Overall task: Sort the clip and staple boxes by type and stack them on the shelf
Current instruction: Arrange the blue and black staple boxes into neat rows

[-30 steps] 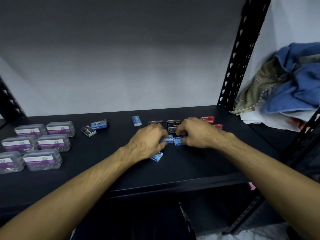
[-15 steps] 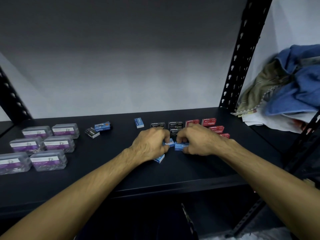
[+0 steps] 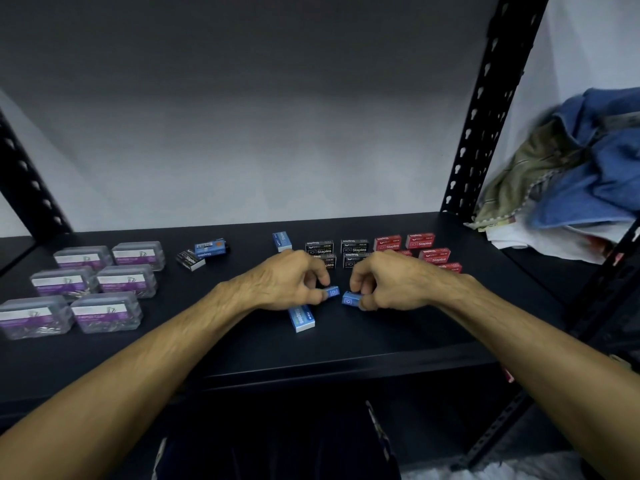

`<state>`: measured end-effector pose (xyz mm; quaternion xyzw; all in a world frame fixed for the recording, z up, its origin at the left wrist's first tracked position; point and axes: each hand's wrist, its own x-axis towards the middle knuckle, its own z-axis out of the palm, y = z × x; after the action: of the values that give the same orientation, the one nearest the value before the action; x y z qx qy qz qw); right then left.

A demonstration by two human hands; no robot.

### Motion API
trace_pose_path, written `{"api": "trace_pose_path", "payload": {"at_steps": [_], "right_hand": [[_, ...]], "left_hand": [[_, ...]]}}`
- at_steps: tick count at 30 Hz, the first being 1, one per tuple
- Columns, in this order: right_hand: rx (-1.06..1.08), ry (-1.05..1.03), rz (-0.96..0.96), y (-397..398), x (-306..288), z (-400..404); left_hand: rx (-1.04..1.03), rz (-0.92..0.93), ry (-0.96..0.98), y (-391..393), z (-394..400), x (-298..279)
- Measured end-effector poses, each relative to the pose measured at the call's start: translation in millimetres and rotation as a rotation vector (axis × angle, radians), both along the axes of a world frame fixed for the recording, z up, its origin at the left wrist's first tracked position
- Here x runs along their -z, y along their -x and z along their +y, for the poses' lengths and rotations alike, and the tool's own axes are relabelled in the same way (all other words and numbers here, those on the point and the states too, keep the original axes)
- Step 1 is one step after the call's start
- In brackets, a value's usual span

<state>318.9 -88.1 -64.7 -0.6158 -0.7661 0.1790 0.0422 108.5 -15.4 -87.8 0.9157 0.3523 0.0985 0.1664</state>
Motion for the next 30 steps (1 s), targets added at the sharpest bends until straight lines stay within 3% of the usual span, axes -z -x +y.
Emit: {"api": "trace_pose_path", "payload": {"at_steps": [19, 30], "right_hand": [[0.02, -0.043, -0.032, -9.4, -0.4, 2.5], [0.015, -0.137, -0.135, 0.2, 9.7, 1.0]], "left_hand": [[0.026, 0.052, 0.103, 6.0, 3.1, -5.5], [-0.008, 0.033, 0.048, -1.3, 2.9, 0.2]]}}
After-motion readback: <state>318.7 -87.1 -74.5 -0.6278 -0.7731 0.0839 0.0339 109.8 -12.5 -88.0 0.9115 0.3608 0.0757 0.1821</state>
